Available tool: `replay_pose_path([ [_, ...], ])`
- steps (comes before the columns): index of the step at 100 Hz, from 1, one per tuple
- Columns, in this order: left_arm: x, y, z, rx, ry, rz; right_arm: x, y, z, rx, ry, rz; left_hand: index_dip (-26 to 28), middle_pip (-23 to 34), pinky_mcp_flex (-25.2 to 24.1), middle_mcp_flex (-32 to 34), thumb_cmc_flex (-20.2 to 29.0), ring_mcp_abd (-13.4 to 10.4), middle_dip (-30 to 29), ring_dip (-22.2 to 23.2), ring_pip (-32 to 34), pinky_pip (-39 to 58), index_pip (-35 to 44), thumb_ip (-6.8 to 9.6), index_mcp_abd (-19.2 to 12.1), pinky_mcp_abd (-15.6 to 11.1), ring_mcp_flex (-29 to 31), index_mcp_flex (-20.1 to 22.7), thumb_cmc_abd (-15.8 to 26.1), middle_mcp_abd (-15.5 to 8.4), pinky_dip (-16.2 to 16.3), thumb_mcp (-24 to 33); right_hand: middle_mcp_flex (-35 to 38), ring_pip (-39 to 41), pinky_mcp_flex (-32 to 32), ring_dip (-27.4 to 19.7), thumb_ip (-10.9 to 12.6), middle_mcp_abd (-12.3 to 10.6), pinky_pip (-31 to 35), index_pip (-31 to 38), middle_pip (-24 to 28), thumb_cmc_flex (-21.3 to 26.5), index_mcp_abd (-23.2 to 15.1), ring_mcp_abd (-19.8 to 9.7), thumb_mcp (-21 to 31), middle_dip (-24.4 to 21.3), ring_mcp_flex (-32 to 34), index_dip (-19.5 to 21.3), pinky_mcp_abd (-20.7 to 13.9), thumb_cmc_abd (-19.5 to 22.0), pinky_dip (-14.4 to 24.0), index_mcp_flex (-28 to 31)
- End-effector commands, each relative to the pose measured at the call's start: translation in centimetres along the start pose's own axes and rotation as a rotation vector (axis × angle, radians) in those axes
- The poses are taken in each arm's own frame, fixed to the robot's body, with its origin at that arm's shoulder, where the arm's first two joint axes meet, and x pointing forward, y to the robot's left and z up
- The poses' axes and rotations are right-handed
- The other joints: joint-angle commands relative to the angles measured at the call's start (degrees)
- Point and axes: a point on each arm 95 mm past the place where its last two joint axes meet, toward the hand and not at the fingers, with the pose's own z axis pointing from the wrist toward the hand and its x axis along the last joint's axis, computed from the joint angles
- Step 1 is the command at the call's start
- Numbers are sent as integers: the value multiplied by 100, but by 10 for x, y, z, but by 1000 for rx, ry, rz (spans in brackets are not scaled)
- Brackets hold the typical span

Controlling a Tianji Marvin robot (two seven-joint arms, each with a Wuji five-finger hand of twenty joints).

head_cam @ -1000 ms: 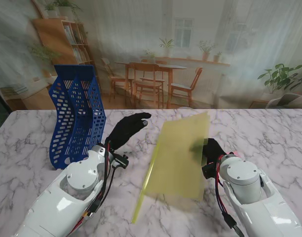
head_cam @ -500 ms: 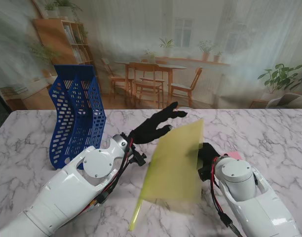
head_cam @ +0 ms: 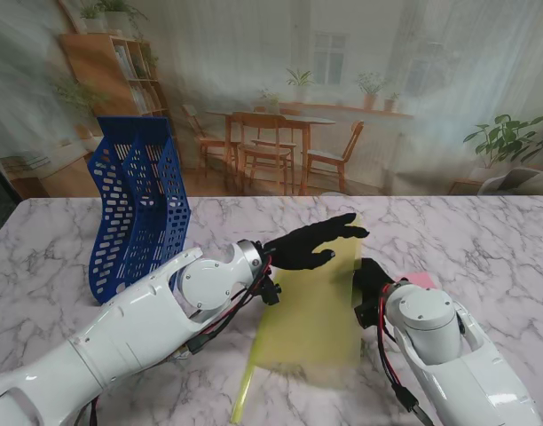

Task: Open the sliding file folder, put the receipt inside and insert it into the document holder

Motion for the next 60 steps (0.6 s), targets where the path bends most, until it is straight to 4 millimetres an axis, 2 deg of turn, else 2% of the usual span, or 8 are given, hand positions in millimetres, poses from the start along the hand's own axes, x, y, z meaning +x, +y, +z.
replay_pose_path([
  [1,-1,-1,5,-26,-13,18,0,-2,0,6,3,0,213,-67,-12,-247,-192,-37,-93,-103,-161,-217,119,22,-156,-278,-215,87,-108,38,-195,399,29,172,50,-78,-11,190,170,31,298,399,-410,22,198,5,75,135,214,155,10,-40],
  [11,-5,0,10,-57,-33,51,0,-3,0,9,4,3,314,-67,-19,-251,-383,25,-94,-104,-161,-218,137,185,-163,-242,-223,55,-110,90,-239,421,20,161,38,-83,-10,192,164,30,298,401,-411,27,193,1,73,138,211,157,13,-42],
  [19,-8,1,13,-87,-49,89,0,-4,0,15,4,1,341,-67,-23,-255,-441,63,-94,-104,-162,-218,102,188,-147,-217,-227,55,-59,132,-266,177,10,147,28,-89,-10,187,158,29,296,402,-411,35,191,-1,72,139,208,164,15,-41],
  [25,-10,1,15,-105,-60,113,0,-4,1,19,4,0,383,-67,-27,-257,-388,94,-94,-105,-162,-217,87,-102,-140,-199,-232,71,72,158,-273,-379,-2,126,10,-98,-9,179,150,28,297,409,-417,19,187,-3,71,142,199,173,17,-52],
  [31,-11,2,17,-116,-66,126,0,-4,1,21,5,-2,535,-67,-28,-258,-209,103,-95,-106,-162,-217,234,-582,-110,-189,-233,153,310,166,-273,-1286,-18,114,1,-103,-11,177,146,26,295,401,-426,24,178,-4,71,144,195,182,19,-61],
  [36,-12,3,18,-120,-69,145,0,-4,1,22,7,-1,696,-67,-33,-260,-70,131,-95,-106,-162,-216,371,-756,-69,-163,-236,194,499,194,-272,-2107,-25,96,-11,-110,-9,176,139,27,299,409,-429,31,174,-4,71,148,189,178,22,-66],
  [43,-13,4,19,-134,-76,170,0,-4,1,27,7,-2,799,-68,-34,-261,110,159,-95,-107,-164,-218,472,-798,-46,-134,-240,298,600,210,-274,-2838,-38,81,-23,-116,-9,175,132,29,298,407,-460,27,168,-6,72,157,184,194,25,-83],
  [60,-16,3,19,-159,-91,237,0,-4,1,31,8,1,965,-68,-36,-262,318,194,-95,-98,-154,-173,844,-790,-32,-81,-238,690,527,221,-195,-3069,-52,50,-49,-128,-9,168,116,23,298,407,-464,23,151,-9,71,162,177,218,31,-104],
])
